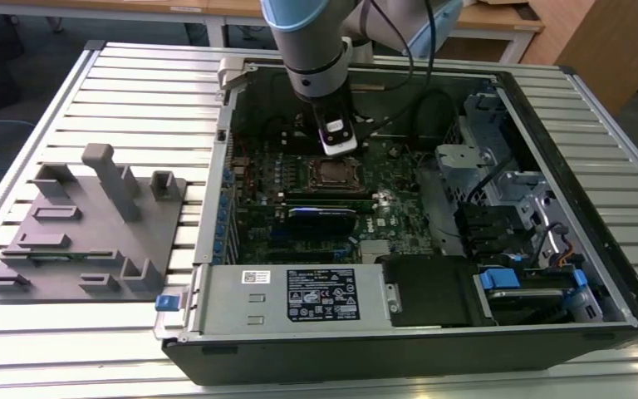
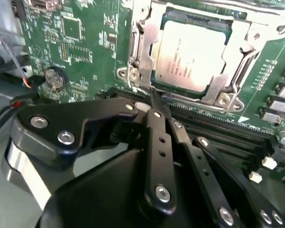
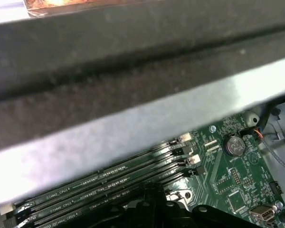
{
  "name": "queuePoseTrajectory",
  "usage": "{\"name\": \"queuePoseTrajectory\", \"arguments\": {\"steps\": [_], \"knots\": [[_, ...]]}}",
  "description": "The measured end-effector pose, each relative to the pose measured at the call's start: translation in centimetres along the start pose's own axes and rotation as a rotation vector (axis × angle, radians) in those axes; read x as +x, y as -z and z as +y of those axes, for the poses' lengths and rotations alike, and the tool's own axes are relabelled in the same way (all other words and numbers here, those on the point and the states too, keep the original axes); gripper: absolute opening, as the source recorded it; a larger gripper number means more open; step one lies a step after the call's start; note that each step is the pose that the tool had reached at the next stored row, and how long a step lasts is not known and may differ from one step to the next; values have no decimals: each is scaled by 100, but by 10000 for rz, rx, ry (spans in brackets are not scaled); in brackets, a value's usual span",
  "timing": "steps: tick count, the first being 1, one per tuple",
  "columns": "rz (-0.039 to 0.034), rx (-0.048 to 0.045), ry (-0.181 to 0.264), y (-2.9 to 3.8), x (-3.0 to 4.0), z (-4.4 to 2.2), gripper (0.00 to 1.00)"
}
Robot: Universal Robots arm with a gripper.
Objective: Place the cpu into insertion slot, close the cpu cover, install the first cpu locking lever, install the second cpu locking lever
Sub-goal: 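Install the first cpu locking lever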
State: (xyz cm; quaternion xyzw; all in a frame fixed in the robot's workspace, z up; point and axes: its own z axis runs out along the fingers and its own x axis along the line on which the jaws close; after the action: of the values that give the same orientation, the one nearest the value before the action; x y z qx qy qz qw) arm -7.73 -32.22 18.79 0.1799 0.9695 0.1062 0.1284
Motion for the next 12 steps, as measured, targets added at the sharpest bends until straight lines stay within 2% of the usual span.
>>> {"name": "queuePoseTrajectory", "arguments": {"steps": [4, 12], "knots": [[17, 5, -6, 13, -2, 5, 11], [45, 19, -9, 99, -22, 27, 11]]}}
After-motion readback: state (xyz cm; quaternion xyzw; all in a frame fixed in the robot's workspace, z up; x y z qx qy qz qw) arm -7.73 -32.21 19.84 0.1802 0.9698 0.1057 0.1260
